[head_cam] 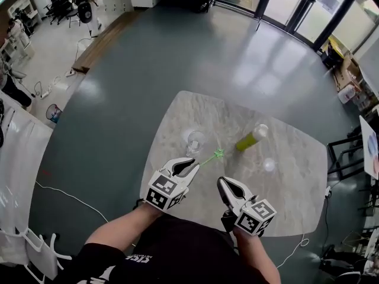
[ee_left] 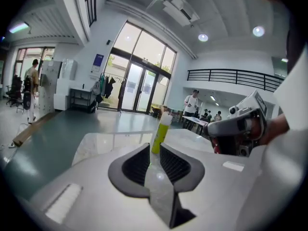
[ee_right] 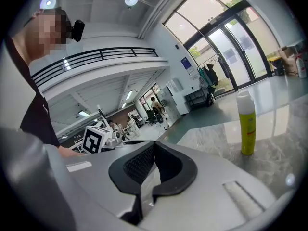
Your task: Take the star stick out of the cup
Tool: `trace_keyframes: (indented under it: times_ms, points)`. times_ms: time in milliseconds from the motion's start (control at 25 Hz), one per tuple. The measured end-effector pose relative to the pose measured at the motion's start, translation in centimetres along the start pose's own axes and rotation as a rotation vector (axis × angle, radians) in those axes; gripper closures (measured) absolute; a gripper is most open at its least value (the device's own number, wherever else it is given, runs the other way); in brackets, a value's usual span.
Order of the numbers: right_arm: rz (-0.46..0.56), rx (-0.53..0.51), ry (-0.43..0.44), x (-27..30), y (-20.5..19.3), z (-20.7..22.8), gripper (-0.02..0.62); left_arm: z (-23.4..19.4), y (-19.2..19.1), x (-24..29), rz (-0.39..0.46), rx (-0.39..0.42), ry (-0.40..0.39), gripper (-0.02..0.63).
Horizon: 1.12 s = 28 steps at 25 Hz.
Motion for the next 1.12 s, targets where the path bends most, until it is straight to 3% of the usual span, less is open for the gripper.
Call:
trace_keyframes:
  times_ms: [360, 680, 920, 1120]
  points:
    - [0.031, -0.051, 0.16, -4.7, 1.2, -1.6, 0.581, 6.0, 1.9, -3.7, 0.137, 0.012, 0.134, 0.572]
    - [0.073, -0.129, 0.276, -10.6, 4.2, -3.8, 0.581, 14.0, 3.0, -7.3, 0.213, 0.055, 0.163, 0.584]
    - [0.06, -0.192, 0.254, -11.6, 3.0, -3.8, 0.581, 14.0, 4.1, -10.1, 0.256, 0.06, 0.195, 0.588]
    - [0.091, -0.216, 0.249, -10.7, 2.9, -5.9, 0.581, 13.9, 4.7, -13.2, 0.284, 0.122, 0.209, 0.589]
Point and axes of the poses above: the fingertips, and each gripper's own axes: x forward along the fingers, z to its right, y out of its top, the point moved 1 cm from there along -x, backward along the fingers, and after that the axes turned 8 degrees about -x, right-handed, at the moved point
